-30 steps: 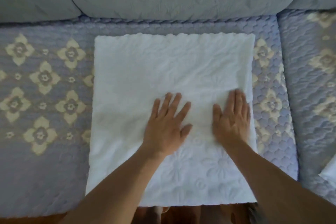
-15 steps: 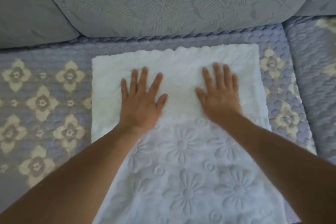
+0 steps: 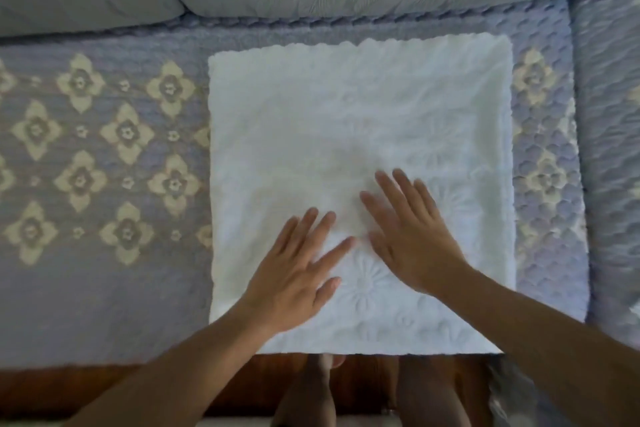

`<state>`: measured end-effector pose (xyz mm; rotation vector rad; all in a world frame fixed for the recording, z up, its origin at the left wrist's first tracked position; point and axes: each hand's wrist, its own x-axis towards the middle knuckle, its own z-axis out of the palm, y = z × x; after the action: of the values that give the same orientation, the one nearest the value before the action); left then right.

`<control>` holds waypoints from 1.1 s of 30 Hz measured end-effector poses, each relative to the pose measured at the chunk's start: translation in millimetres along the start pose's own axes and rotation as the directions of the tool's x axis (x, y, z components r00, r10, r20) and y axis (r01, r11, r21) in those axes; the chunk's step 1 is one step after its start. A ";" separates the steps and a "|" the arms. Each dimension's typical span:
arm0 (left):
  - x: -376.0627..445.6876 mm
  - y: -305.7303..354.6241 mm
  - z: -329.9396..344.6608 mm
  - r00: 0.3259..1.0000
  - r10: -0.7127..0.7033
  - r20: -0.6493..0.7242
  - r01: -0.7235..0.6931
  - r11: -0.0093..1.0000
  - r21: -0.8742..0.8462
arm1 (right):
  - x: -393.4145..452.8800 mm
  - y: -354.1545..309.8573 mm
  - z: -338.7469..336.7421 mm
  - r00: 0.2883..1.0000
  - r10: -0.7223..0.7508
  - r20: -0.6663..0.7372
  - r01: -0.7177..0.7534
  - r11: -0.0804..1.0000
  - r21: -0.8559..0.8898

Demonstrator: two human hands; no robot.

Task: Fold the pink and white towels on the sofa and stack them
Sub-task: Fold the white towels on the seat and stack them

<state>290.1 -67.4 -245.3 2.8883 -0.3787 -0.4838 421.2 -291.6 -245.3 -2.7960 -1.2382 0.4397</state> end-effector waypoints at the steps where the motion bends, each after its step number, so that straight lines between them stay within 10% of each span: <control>1: -12.2 0.6 11.2 0.999 -0.001 0.041 0.000 1.000 0.013 | -21.5 9.1 10.2 0.998 0.044 0.054 -0.041 0.998 -0.039; 6: -64.1 -25.1 20.0 0.992 -0.044 0.116 0.047 0.999 -0.024 | -76.4 83.9 7.6 0.954 0.263 0.140 -0.236 0.954 -0.184; 14: -97.9 -86.9 -21.6 0.982 0.111 0.152 -0.134 0.979 0.154 | -99.2 102.5 -19.1 0.916 -0.353 0.190 0.389 0.897 -0.210; 20: -81.9 -116.4 -6.2 0.910 0.203 0.360 -0.281 0.943 0.179 | -104.9 121.4 -14.2 0.882 -0.256 0.396 0.336 0.930 -0.149; 26: -84.2 -106.1 0.9 0.953 0.137 0.269 -0.167 0.981 0.094 | -100.6 123.7 -22.3 0.855 -0.309 0.416 0.383 0.918 -0.107; 30: -77.6 -101.1 -15.9 0.976 0.114 0.187 -0.091 0.988 -0.125 | -102.8 121.4 -22.1 0.962 -0.143 0.234 0.132 0.989 0.062; 33: -43.0 -121.4 -46.4 0.894 -0.327 0.307 0.447 0.700 -0.557 | -64.4 113.8 -67.5 0.941 0.216 0.259 -0.315 0.838 0.445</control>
<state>293.1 66.5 -216.9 2.2580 0.3426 -0.7774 480.6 -411.4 -183.7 -2.5246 -0.6278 0.9246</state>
